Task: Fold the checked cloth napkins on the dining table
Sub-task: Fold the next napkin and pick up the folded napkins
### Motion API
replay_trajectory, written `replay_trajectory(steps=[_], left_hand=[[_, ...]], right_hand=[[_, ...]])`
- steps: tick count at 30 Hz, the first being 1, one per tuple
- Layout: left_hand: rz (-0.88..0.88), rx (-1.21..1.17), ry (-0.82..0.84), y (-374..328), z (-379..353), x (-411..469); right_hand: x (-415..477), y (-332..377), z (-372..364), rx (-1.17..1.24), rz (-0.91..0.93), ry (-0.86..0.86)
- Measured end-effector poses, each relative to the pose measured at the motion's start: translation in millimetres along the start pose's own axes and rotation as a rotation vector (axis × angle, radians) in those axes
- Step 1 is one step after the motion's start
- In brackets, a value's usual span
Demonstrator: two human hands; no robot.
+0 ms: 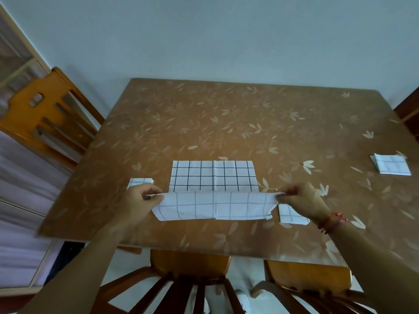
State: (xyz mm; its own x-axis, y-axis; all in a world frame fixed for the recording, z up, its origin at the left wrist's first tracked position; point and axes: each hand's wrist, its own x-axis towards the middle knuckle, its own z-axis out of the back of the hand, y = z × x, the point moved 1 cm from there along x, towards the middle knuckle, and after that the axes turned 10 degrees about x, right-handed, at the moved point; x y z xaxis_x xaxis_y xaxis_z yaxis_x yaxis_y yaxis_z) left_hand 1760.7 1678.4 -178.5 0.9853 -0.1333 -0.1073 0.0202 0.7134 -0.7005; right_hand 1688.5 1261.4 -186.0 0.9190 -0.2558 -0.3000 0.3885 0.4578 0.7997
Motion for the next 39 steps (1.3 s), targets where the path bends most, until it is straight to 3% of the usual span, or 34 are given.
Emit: replay_trajectory(steps=[6,8,11,13,16,20,29,34,39], left_hand=[[0.141,-0.124,-0.043,2.9,-7.7,20.8],[0.154,-0.127,-0.066,2.4,-11.7,28.7],[0.157,-0.123,-0.059,4.2,-14.7,38.2],[0.159,-0.130,-0.057,6.2,-15.4,43.7],[0.158,-0.131,-0.052,2.7,-13.6,47.5],[0.118,-0.151,-0.038,-6.5,-10.8,50.1],[0.106,-0.151,-0.048,-9.1,-1.2,50.1],[0.101,-0.209,-0.086,-16.7,3.8,45.1],[0.108,-0.200,-0.112,-24.5,-2.2,43.5]], right_hand=[[12.8,-1.3,-20.5,0.461,-0.209,0.072],[16.7,-2.4,-25.6,0.399,-0.211,0.161],[20.1,-8.9,-33.5,0.094,-0.246,0.270],[24.3,-18.4,-37.8,0.012,-0.276,0.235],[26.9,-21.9,-39.1,0.066,-0.242,0.108],[25.2,-11.3,-38.7,0.173,-0.223,0.062],[27.7,-5.9,-28.2,0.078,-0.154,-0.155],[19.5,-0.7,-16.3,0.439,-0.171,-0.128],[14.0,-3.1,-15.7,0.429,-0.165,-0.072]])
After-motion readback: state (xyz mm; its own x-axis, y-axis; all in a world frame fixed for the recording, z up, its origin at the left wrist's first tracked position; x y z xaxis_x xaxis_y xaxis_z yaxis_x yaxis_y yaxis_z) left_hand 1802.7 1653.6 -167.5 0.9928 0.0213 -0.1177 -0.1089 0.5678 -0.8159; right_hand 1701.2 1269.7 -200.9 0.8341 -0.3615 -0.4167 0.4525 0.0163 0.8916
